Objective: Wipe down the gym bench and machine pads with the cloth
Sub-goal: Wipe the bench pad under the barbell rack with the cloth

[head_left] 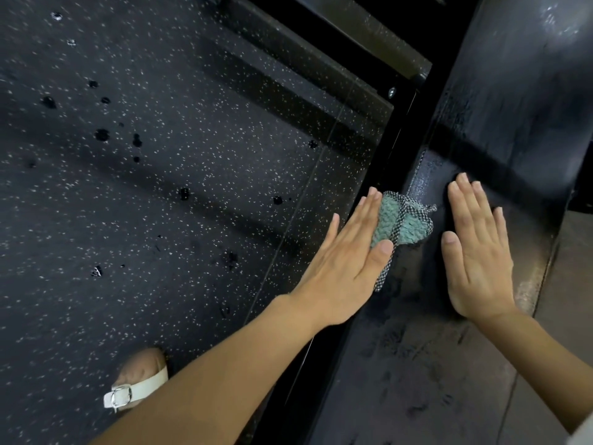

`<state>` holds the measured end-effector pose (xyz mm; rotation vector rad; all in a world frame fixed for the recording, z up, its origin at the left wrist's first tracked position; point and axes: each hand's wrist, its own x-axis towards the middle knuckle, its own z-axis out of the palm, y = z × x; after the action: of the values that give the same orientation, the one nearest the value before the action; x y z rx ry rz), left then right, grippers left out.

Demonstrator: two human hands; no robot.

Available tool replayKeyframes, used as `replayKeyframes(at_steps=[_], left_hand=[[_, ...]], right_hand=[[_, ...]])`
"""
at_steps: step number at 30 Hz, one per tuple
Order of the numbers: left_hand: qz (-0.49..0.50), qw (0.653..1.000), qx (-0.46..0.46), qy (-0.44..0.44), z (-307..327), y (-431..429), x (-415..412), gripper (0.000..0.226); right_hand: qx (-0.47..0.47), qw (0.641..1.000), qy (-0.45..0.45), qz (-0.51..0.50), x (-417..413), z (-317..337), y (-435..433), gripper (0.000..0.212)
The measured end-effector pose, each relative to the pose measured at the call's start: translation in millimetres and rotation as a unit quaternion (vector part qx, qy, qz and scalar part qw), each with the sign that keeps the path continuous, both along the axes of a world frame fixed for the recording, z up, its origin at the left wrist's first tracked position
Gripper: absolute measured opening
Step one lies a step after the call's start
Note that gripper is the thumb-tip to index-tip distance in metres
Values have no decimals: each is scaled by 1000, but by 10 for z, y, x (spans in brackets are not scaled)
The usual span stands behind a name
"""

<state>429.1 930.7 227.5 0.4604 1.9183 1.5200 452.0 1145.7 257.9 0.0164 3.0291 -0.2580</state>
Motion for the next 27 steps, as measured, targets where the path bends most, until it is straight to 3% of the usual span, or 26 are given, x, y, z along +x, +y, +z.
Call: replayKeyframes(at_steps=[13,27], left_hand=[[-31,999,-16,6,96,-392,645,59],[-29,999,-25,36,46,-246,348,62]], right_hand=[[-3,1000,-9,-24,51,11,-64,57],[-14,999,-14,-42,853,36,-614,57]])
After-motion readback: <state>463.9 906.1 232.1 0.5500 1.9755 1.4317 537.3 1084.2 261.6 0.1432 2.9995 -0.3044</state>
